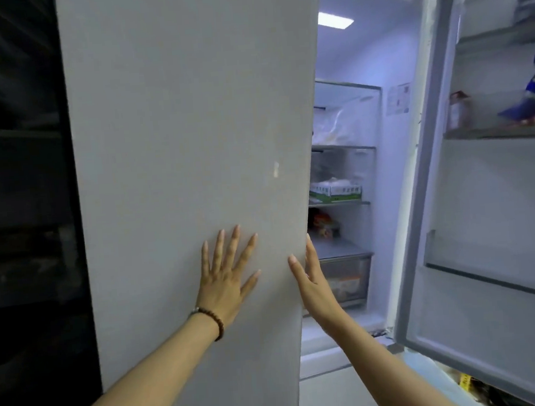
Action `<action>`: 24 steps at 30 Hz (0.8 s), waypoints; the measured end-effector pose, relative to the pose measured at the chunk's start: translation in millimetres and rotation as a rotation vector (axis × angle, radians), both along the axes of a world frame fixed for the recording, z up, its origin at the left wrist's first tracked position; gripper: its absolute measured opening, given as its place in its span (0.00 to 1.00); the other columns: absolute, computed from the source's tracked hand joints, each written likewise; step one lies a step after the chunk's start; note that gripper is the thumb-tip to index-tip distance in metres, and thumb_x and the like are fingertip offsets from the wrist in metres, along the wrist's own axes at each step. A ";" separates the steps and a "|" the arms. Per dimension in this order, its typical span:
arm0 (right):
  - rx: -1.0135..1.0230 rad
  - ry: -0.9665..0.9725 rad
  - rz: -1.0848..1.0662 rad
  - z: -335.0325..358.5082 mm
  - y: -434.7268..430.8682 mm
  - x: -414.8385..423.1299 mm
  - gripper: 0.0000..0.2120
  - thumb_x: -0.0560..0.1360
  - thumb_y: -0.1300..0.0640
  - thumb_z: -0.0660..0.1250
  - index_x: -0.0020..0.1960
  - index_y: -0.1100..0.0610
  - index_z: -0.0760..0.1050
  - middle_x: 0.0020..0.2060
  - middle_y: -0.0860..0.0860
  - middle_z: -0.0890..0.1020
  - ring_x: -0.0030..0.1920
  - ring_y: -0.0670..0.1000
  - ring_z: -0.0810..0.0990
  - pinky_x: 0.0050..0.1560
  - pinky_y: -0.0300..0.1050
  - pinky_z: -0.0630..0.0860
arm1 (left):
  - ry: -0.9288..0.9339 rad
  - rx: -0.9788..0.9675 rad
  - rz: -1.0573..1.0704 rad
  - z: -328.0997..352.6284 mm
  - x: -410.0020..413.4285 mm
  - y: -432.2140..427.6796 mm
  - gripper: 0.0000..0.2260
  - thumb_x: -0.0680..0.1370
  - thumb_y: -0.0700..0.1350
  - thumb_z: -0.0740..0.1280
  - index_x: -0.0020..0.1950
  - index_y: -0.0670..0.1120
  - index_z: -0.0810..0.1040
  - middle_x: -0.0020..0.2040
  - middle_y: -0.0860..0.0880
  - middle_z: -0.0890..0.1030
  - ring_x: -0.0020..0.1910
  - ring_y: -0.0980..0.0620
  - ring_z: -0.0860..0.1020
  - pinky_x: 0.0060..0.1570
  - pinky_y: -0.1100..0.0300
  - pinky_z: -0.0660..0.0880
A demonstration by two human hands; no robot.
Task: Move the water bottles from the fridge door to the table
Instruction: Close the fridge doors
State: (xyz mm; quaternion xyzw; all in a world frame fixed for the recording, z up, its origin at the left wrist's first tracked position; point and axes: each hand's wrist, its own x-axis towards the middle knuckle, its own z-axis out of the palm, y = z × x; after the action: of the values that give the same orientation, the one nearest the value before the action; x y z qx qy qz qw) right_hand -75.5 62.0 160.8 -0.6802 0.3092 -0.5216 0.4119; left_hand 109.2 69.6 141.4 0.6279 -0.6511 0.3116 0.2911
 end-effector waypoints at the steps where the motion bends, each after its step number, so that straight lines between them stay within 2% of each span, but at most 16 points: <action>1: 0.000 -0.006 0.000 0.3 -13.1 1.9 0.32 0.78 0.45 0.60 0.77 0.45 0.48 0.75 0.39 0.57 0.73 0.40 0.59 0.75 0.50 0.59 | -0.005 -0.038 -0.004 -1.1 0.4 -12.4 0.27 0.79 0.62 0.40 0.76 0.55 0.43 0.77 0.52 0.38 0.76 0.49 0.37 0.71 0.43 0.43; 6: -0.008 -0.065 -0.022 -5.3 -69.2 21.5 0.32 0.77 0.45 0.59 0.76 0.43 0.48 0.74 0.40 0.59 0.72 0.39 0.61 0.74 0.47 0.60 | -0.017 -0.176 0.024 -14.2 3.1 -71.6 0.27 0.79 0.61 0.42 0.76 0.54 0.43 0.77 0.50 0.38 0.76 0.45 0.39 0.70 0.39 0.43; 11: -0.037 -0.120 -0.033 -10.5 -111.4 41.2 0.28 0.79 0.51 0.59 0.71 0.39 0.47 0.74 0.41 0.57 0.73 0.39 0.58 0.73 0.40 0.57 | -0.034 -0.249 0.109 -17.9 4.4 -111.2 0.27 0.79 0.61 0.43 0.76 0.53 0.43 0.77 0.49 0.37 0.76 0.44 0.39 0.70 0.37 0.41; 17: -0.045 -0.131 -0.075 -14.6 -156.1 63.3 0.28 0.79 0.53 0.59 0.71 0.41 0.46 0.74 0.43 0.55 0.74 0.42 0.56 0.74 0.41 0.54 | -0.070 -0.267 0.212 -20.7 13.7 -144.1 0.29 0.79 0.61 0.45 0.76 0.52 0.42 0.77 0.46 0.37 0.75 0.42 0.39 0.70 0.36 0.40; 20: -0.038 -0.117 -0.085 -19.4 -169.3 69.5 0.31 0.79 0.53 0.60 0.75 0.47 0.46 0.76 0.47 0.55 0.75 0.46 0.56 0.75 0.48 0.56 | -0.066 -0.261 0.250 -22.2 14.8 -152.2 0.31 0.77 0.61 0.49 0.76 0.52 0.42 0.77 0.46 0.36 0.75 0.42 0.38 0.70 0.36 0.39; 24: -0.061 -0.102 -0.074 -24.4 -176.1 69.0 0.31 0.79 0.53 0.60 0.76 0.49 0.47 0.76 0.48 0.56 0.75 0.46 0.57 0.75 0.50 0.56 | -0.084 -0.257 0.277 -24.2 16.9 -154.7 0.29 0.79 0.61 0.43 0.76 0.51 0.42 0.77 0.46 0.36 0.75 0.41 0.38 0.70 0.36 0.39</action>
State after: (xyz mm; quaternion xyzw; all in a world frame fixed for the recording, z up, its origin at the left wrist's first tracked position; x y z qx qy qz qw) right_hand -6.5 -114.1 136.3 -0.6531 0.2968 -0.5798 0.3863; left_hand 126.0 -85.1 117.2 0.6556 -0.5247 0.4553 0.2959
